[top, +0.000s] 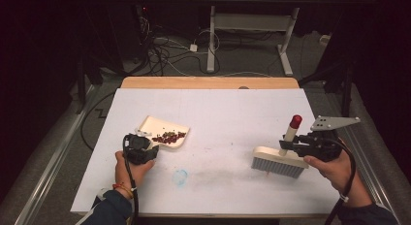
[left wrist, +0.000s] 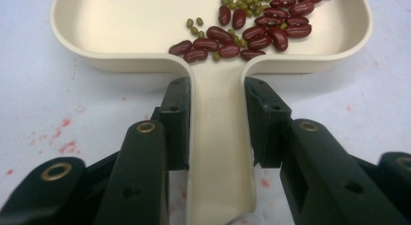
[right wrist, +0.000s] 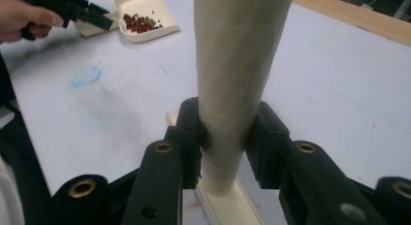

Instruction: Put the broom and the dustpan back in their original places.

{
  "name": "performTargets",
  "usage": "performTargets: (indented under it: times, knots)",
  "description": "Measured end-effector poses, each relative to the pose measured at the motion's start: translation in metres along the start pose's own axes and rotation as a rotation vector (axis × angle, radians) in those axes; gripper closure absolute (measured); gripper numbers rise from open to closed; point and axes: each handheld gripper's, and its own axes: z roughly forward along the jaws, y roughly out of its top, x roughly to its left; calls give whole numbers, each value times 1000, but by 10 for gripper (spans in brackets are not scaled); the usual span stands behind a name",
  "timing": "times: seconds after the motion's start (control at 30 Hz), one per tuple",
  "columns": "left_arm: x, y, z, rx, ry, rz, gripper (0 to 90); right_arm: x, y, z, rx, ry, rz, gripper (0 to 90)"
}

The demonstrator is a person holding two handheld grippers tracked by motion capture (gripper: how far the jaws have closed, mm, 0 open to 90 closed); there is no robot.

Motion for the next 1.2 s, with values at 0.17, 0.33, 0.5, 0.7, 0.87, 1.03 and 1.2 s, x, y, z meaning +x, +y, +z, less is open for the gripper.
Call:
performTargets:
  times: [0.17, 0.33, 0.5, 0.7, 0.87, 1.03, 1.2]
  knots:
    - [-10, 4, 6, -4, 12, -29, 570, -14, 8, 20, -8, -43, 42, 679]
    - [-18, 2, 3, 0, -25, -6, 548, -31, 18, 41, -4, -110, 71, 641]
    - [-16, -2, -1, -23, -64, 24, 494, -51, 24, 65, 26, -143, 127, 581]
    - [-14, -12, -19, -149, -100, 179, 350, -64, 27, 88, 36, -232, 139, 588]
    - [-14, -26, -33, -237, -116, 288, 247, -68, 27, 107, 69, -323, 131, 565]
    - [-19, -40, -44, -281, -92, 396, 210, -70, 28, 110, 17, -369, 146, 505]
    - [-20, -48, -54, -308, -92, 427, 199, -64, 32, 104, -52, -376, 121, 485]
